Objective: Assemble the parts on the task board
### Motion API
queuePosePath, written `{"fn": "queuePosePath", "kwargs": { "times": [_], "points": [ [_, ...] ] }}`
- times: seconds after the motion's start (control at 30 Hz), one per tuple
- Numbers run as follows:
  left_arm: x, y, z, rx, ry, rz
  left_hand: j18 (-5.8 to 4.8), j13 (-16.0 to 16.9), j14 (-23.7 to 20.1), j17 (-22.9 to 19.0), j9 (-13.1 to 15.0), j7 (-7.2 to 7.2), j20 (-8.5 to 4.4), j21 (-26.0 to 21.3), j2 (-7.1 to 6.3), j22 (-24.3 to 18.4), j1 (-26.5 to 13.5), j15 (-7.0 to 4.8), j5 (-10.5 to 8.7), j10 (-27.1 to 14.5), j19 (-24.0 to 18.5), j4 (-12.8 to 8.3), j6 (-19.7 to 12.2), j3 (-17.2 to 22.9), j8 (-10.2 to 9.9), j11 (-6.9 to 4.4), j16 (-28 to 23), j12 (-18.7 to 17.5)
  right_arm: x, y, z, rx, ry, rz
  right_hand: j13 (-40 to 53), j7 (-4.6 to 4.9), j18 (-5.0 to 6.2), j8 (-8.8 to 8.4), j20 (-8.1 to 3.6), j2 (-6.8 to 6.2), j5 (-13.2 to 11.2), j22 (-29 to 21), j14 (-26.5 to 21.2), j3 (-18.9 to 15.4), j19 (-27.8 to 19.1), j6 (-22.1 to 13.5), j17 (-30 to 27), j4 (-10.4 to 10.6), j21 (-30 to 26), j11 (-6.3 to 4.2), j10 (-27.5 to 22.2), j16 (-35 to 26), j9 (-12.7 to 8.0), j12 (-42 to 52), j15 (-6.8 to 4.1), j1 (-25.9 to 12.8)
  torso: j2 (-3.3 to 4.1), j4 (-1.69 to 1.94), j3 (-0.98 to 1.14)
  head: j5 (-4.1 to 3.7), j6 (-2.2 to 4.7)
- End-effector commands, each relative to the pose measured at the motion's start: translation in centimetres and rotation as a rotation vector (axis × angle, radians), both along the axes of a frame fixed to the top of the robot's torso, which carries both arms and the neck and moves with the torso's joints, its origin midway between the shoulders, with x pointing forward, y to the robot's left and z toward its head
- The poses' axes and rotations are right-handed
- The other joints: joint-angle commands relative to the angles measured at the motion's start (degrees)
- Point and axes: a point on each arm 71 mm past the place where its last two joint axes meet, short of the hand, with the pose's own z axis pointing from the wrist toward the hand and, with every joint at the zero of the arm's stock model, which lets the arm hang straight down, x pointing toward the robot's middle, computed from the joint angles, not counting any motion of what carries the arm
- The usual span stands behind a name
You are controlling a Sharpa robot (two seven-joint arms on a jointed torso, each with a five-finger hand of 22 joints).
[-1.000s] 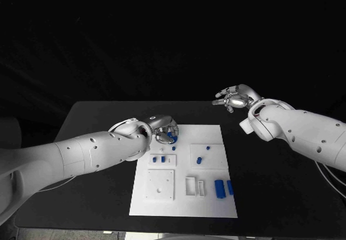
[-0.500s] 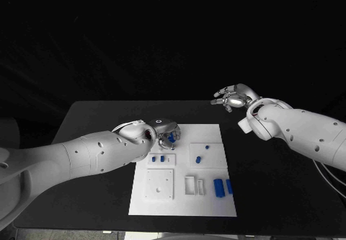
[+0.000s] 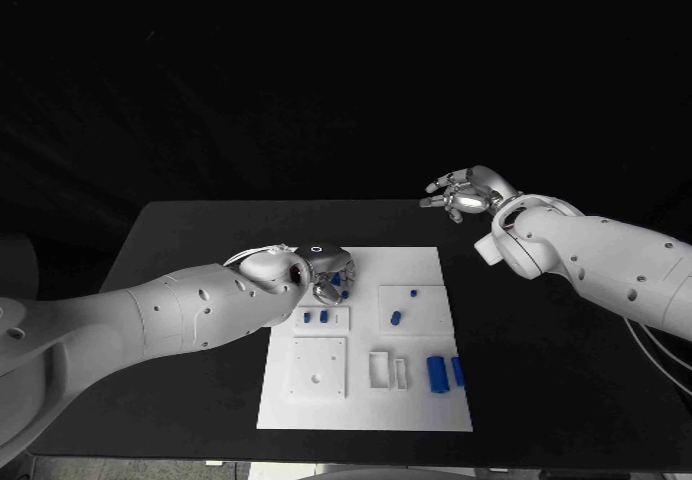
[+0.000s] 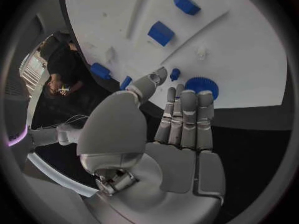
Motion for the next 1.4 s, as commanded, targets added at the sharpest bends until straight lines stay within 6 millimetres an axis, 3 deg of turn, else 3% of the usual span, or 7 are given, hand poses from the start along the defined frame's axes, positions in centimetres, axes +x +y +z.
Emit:
{"fn": "queuePosePath", "kwargs": {
  "times": [0.03,0.17,0.27,0.33,0.47,0.9,1.4],
  "points": [
    [-0.1,-0.3,-0.3,0.030,-0.003,-0.014,4.09,-0.10,0.08,-0.01,-0.11,-0.04,0.03,0.06,0.53,0.05,0.03,-0.07,0.26,0.27,0.19,-0.13,0.32,-0.22,-0.16,-0.05,0.14,-0.37,-0.1,0.2,0.1,0.004,-0.008,0.018,-0.10,0.41,3.89,0.12,0.16,0.04,0.34,0.04,-0.43,-0.22,0.23,-0.04,-0.06,-0.01,-0.23,0.12,-0.37,0.18,-0.09,0.32,0.06,-0.53,-0.01,0.02,0.02,-0.07,0.01],
    [-0.1,-0.3,-0.6,0.034,0.003,-0.013,4.10,-0.16,0.05,-0.05,-0.18,-0.06,0.02,0.06,0.81,0.06,0.13,-0.07,0.33,0.38,0.19,-0.12,0.39,-0.12,-0.16,-0.07,0.18,-0.52,-0.1,0.3,0.1,0.005,-0.007,0.020,-0.16,0.40,3.89,0.15,0.13,0.09,0.49,0.07,-0.40,-0.19,0.28,0.00,-0.08,-0.02,-0.23,0.11,-0.34,0.22,-0.09,0.40,0.04,-0.49,0.03,-0.03,-0.01,-0.10,0.01],
    [0.0,-0.1,-0.9,0.038,0.007,-0.010,4.12,-0.26,0.12,-0.15,-0.37,-0.12,-0.05,0.11,2.20,0.10,0.57,-0.22,0.01,0.87,0.28,0.00,0.60,0.41,-0.17,-0.21,0.36,-0.84,-0.1,0.3,0.1,0.005,-0.007,0.020,-0.19,0.39,3.89,0.15,0.13,0.10,0.57,0.08,-0.39,-0.20,0.31,0.01,-0.09,-0.02,-0.24,0.10,-0.33,0.23,-0.09,0.44,0.04,-0.50,0.02,-0.03,-0.01,-0.16,-0.05],
    [0.1,-0.1,-0.9,0.039,0.006,-0.009,4.12,-0.33,0.26,-0.22,-0.53,-0.20,-0.12,0.17,2.70,0.13,0.97,-0.27,-1.40,1.25,0.39,0.08,0.88,1.02,-0.13,-0.28,0.53,-1.06,-0.1,0.3,0.1,0.005,-0.007,0.020,-0.21,0.39,3.89,0.16,0.12,0.10,0.62,0.09,-0.39,-0.20,0.32,0.02,-0.09,-0.02,-0.24,0.10,-0.33,0.24,-0.09,0.45,0.03,-0.51,0.03,-0.04,0.01,-0.17,-0.06],
    [0.2,0.0,-0.9,0.031,0.005,-0.009,4.12,-0.37,0.62,-0.25,-0.81,-0.22,-0.24,0.39,3.27,0.22,0.88,-0.44,-1.97,1.94,0.71,0.53,1.04,1.59,-0.21,-0.42,0.90,-1.25,-0.1,0.3,0.1,0.005,-0.007,0.021,-0.25,0.38,3.89,0.17,0.12,0.11,0.71,0.11,-0.39,-0.20,0.35,0.04,-0.11,-0.02,-0.25,0.09,-0.32,0.26,-0.08,0.50,0.03,-0.53,0.00,0.02,0.05,-0.27,-0.11],
    [0.2,-0.2,-1.2,0.025,0.028,-0.013,4.26,-0.46,1.62,-0.40,-1.45,-0.29,-0.70,1.10,4.13,0.54,-0.07,-0.85,-2.71,3.59,1.54,1.22,1.43,1.66,-0.33,-0.83,1.67,-1.73,-0.1,0.4,0.1,0.006,-0.007,0.023,-0.33,0.37,3.89,0.19,0.10,0.17,0.86,0.14,-0.38,-0.20,0.39,0.07,-0.14,0.01,-0.27,0.08,-0.32,0.29,-0.08,0.57,0.02,-0.57,-0.02,0.02,0.06,-0.25,-0.18],
    [0.1,-0.5,-1.8,0.028,0.042,-0.008,4.59,-0.56,2.72,-0.58,-1.96,-0.29,-0.98,1.66,4.24,0.66,-0.98,-1.11,-2.84,4.82,2.48,1.46,1.63,1.00,-0.41,-1.08,2.21,-2.19,-0.1,0.4,0.1,0.006,-0.007,0.023,-0.38,0.36,3.89,0.20,0.09,0.20,0.93,0.16,-0.38,-0.20,0.41,0.09,-0.15,0.01,-0.28,0.07,-0.32,0.31,-0.08,0.61,0.01,-0.58,0.01,-0.02,0.06,-0.42,-0.33]
  ]
}}
